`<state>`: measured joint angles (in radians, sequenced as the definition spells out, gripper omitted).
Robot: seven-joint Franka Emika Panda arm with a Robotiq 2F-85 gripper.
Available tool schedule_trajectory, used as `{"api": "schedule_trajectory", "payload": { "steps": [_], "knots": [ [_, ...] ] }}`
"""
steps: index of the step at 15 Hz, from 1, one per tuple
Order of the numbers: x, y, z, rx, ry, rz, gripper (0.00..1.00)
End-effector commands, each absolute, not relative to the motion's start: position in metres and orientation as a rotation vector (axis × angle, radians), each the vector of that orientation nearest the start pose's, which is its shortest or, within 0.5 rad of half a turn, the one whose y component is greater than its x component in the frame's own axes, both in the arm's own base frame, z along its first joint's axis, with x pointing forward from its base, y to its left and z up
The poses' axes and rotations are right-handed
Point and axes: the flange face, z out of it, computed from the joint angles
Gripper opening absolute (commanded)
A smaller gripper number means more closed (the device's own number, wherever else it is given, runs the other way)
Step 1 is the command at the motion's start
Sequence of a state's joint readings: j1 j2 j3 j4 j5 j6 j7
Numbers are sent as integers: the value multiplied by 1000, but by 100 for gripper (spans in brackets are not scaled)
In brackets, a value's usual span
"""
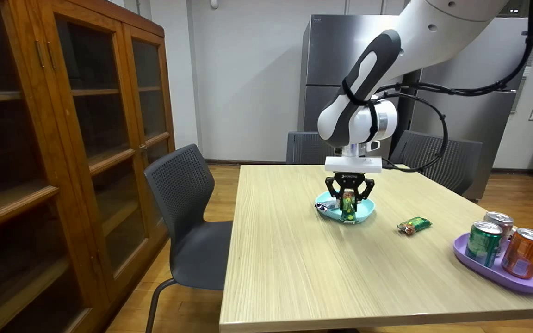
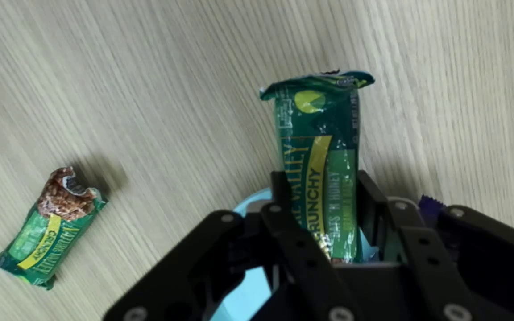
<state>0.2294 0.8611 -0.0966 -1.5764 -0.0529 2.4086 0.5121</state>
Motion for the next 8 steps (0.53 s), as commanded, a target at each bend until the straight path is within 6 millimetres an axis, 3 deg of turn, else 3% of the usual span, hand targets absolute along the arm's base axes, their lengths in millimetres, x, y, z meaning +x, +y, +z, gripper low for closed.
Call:
{"api": "schedule_trajectory", "payload": {
  "steps": [1, 8],
  "knots": [
    [704, 97, 130, -3168, 742, -26, 14],
    [726, 90, 128, -3034, 1080, -73, 14]
  ]
}}
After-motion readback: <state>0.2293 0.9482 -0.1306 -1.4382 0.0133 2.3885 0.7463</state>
